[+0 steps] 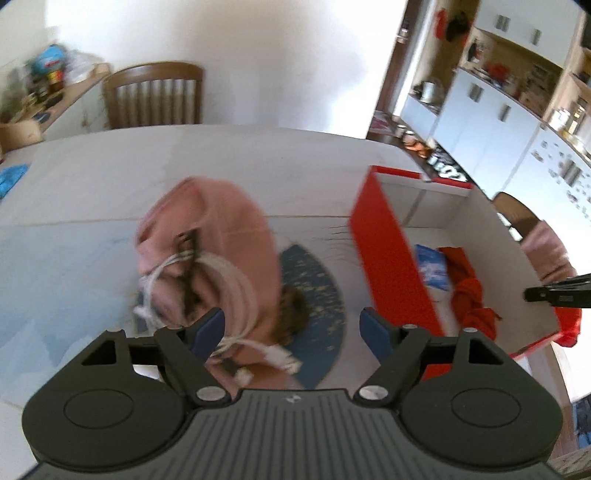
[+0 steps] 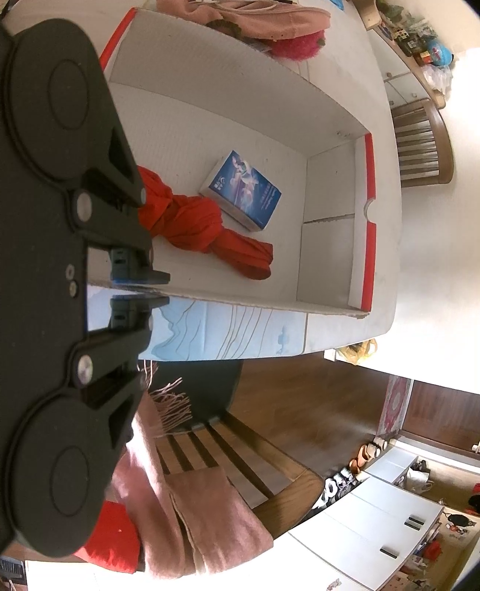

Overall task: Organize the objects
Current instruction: 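Return the left gripper to the pile above the white plush toy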

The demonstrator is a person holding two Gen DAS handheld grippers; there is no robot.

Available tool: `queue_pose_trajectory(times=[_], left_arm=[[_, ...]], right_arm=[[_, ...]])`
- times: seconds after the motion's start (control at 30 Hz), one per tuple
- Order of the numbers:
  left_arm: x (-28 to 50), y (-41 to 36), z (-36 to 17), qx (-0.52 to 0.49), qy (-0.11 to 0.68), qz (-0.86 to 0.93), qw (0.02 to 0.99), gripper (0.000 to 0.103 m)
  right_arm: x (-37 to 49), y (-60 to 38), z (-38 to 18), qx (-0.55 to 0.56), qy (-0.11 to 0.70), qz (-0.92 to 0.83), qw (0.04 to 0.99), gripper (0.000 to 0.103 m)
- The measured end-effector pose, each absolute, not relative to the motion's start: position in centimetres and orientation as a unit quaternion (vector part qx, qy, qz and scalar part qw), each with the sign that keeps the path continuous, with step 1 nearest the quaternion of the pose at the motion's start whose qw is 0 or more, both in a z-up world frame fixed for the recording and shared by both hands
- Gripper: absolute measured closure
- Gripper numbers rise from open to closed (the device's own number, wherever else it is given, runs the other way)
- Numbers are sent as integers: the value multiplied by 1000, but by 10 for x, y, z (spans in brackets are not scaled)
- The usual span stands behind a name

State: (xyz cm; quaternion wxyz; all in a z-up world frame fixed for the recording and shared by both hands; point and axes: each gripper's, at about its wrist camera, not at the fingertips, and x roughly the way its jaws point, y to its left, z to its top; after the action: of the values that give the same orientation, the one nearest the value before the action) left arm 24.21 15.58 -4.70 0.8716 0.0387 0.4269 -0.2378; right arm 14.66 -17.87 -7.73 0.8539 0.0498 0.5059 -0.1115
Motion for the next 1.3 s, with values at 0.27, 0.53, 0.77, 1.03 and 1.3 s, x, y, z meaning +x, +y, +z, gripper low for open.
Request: queue_pose_trajectory(times=[0.27,0.53,0.77,1.03,1.3], left_arm=[[252,213,-76,39,452,-178,873,22],[266,245,-112,56,473,-152,866,22],[279,258,-134,58,476,-137,867,22],[290,261,-150,65,473,-136,868,22],[291,259,-156,71,464,-137,872,23]], right_arm=[[147,-176,-77,49,508,-119,852,98],[148,-173,-78,42,511,-125,850,97],[148,-171,-78,38,513,-130,848,97],[148,-170,-80,35,518,-132,845,97],[148,-169,-81,35,520,-133,843,97]])
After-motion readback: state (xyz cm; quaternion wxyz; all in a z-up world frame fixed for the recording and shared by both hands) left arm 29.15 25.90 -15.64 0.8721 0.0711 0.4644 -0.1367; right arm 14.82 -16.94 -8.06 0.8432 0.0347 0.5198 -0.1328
